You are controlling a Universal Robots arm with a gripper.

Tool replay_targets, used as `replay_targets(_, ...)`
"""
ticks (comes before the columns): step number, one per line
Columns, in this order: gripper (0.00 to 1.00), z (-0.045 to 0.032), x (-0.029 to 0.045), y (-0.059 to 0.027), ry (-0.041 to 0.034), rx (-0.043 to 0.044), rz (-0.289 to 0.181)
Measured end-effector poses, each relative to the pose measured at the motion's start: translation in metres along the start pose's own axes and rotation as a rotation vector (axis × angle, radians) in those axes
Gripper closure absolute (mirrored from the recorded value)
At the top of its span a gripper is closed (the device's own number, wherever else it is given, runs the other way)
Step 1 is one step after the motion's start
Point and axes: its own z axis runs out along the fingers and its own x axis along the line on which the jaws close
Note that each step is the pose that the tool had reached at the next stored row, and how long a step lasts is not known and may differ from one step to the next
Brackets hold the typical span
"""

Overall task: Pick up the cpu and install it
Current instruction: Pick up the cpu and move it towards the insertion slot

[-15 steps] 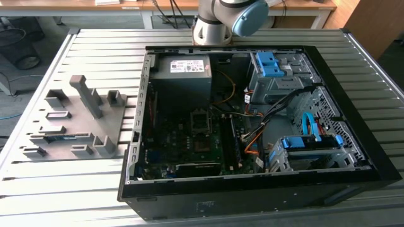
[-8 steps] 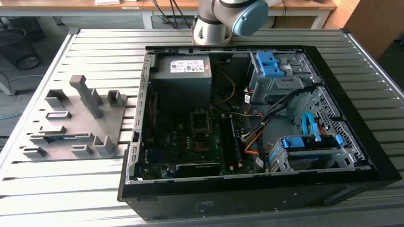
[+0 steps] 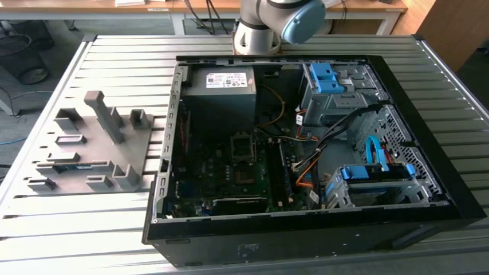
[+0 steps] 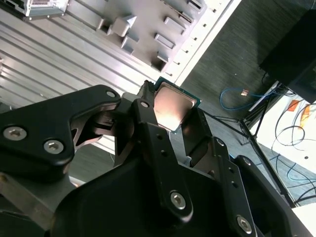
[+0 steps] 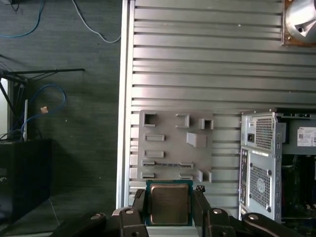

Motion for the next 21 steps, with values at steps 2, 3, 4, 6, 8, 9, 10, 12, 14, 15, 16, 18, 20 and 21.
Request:
replay_targets(2,0.53,0.0038,-0.0089,-0.0008,0.0,0.0,0.0)
replay_targets(3,0.53,0.0057,-0.0133,-0.0013,0.0,0.0,0.0)
replay_targets(4,0.53,0.0078,-0.0181,-0.0018,0.0,0.0,0.0)
replay_targets(6,0.53,0.0116,-0.0269,-0.0027,0.0,0.0,0.0)
replay_targets(8,0.53,0.0154,-0.0358,-0.0036,0.0001,0.0,0.0)
replay_targets(9,0.53,0.0173,-0.0403,-0.0039,-0.0001,-0.0001,0.0)
replay_targets(10,0.53,0.0189,-0.0446,-0.0041,0.0,0.0,0.0)
replay_targets(12,0.53,0.0221,-0.0531,-0.0043,0.0,0.0001,0.0)
replay_targets(14,0.53,0.0247,-0.0612,-0.0046,-0.0001,0.0,0.0)
replay_targets(15,0.53,0.0258,-0.0647,-0.0047,0.0,0.0,0.0)
replay_targets(16,0.53,0.0269,-0.0675,-0.0047,-0.0001,0.0,0.0)
replay_targets(18,0.53,0.0288,-0.0728,-0.0049,0.0,0.0,0.0)
replay_targets(20,0.53,0.0307,-0.0777,-0.005,0.0,0.0,0.0)
replay_targets(21,0.53,0.0315,-0.0805,-0.0051,0.0,0.0,0.0)
